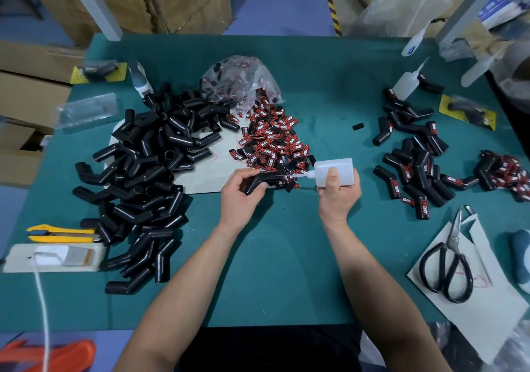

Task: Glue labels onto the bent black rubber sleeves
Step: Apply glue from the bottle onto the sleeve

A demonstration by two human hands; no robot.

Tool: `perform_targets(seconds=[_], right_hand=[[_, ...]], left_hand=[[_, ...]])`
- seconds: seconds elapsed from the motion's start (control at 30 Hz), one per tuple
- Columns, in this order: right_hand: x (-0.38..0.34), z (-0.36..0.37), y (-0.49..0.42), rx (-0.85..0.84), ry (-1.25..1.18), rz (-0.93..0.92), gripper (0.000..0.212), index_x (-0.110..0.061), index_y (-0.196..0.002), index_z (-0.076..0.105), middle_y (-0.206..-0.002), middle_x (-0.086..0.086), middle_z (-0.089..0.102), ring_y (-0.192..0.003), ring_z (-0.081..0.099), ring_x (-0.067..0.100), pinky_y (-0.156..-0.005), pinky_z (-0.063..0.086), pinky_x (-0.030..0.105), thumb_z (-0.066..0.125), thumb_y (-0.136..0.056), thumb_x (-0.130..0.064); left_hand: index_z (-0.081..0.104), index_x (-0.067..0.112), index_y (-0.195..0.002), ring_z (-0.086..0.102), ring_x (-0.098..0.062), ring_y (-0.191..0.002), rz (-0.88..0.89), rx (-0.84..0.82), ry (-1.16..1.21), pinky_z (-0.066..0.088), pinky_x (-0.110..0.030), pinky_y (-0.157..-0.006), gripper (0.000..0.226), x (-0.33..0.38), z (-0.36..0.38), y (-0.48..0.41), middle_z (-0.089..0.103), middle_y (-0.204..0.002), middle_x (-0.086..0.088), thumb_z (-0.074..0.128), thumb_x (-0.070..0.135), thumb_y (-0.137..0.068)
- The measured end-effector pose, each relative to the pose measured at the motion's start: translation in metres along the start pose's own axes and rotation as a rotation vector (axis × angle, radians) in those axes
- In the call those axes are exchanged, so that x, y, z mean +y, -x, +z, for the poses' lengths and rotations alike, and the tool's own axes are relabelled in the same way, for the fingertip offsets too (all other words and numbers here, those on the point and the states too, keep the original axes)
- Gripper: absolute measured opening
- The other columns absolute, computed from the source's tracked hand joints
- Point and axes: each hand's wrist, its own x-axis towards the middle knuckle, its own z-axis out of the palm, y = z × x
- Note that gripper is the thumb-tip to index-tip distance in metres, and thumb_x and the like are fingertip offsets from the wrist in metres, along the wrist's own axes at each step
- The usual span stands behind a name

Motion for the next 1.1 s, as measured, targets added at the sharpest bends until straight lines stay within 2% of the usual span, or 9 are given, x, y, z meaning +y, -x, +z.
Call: perform_targets(seconds=[0.13,0.27,0.57,0.67,0.8,0.97,1.1], right_hand=[[0.0041,-0.0002,0.0022,-0.010,0.051,-0.014,0.028,-0.026,-0.075,0.051,-0.067,0.004,0.052,-0.060,0.053,0.028,-0.047,0.047,0.046,0.068,-0.078,-0.048],[0.0054,-0.0016,0.0009,0.003,0.091,-0.023,0.025,-0.031,-0.073,0.052,-0.066,0.004,0.052,-0.060,0.053,0.028,-0.046,0.048,0.055,0.068,-0.079,-0.049],[0.0063,0.0004,0.0055,-0.027,0.146,-0.037,0.017,-0.040,-0.072,0.055,-0.069,0.006,0.051,-0.063,0.053,0.031,-0.049,0.048,0.057,0.067,-0.078,-0.051],[0.0059,-0.0013,0.0032,-0.012,0.146,-0.042,0.023,-0.035,-0.073,0.052,-0.069,0.008,0.051,-0.059,0.054,0.037,-0.049,0.048,0.056,0.067,-0.079,-0.051],[0.0064,-0.0046,-0.0016,0.012,0.142,-0.032,0.029,-0.027,-0.074,0.049,-0.068,0.004,0.051,-0.063,0.052,0.028,-0.050,0.048,0.055,0.067,-0.078,-0.049],[0.0051,-0.0051,-0.0014,0.020,0.137,-0.053,0.027,-0.027,-0.074,0.048,-0.066,-0.006,0.050,-0.064,0.050,0.022,-0.050,0.048,0.054,0.066,-0.078,-0.048],[0.0059,-0.0056,-0.0014,0.015,0.137,-0.047,0.028,-0.027,-0.074,0.048,-0.066,-0.002,0.050,-0.063,0.051,0.024,-0.049,0.048,0.055,0.066,-0.078,-0.048]], left_hand=[[0.069,0.038,-0.097,0.068,-0.003,-0.091,-0.015,0.013,0.004,0.052,-0.017,-0.085,0.029,-0.0016,0.0001,0.0000,0.074,-0.100,0.013,0.077,0.017,-0.079],[0.068,0.036,-0.098,0.068,-0.005,-0.093,-0.006,0.002,-0.008,0.052,-0.018,-0.087,0.033,-0.0035,-0.0003,-0.0006,0.073,-0.105,0.004,0.078,0.008,-0.082],[0.067,0.035,-0.098,0.068,-0.008,-0.098,0.013,-0.008,-0.024,0.051,-0.019,-0.091,0.029,-0.0042,0.0004,-0.0004,0.072,-0.108,0.002,0.077,0.014,-0.080],[0.068,0.035,-0.098,0.068,-0.008,-0.097,0.008,0.000,-0.019,0.052,-0.019,-0.090,0.028,-0.0038,0.0003,-0.0006,0.073,-0.107,0.003,0.077,0.016,-0.080],[0.068,0.033,-0.098,0.068,-0.007,-0.095,-0.003,0.011,-0.010,0.052,-0.018,-0.089,0.032,-0.0040,0.0005,-0.0006,0.073,-0.106,0.000,0.078,0.007,-0.083],[0.068,0.030,-0.098,0.068,-0.005,-0.094,-0.007,0.021,-0.027,0.051,-0.018,-0.088,0.036,-0.0035,0.0002,-0.0011,0.073,-0.107,-0.003,0.077,-0.002,-0.085],[0.068,0.030,-0.098,0.067,-0.002,-0.091,-0.018,0.026,-0.027,0.050,-0.015,-0.085,0.036,-0.0033,-0.0003,-0.0013,0.073,-0.104,0.002,0.077,-0.002,-0.085]])
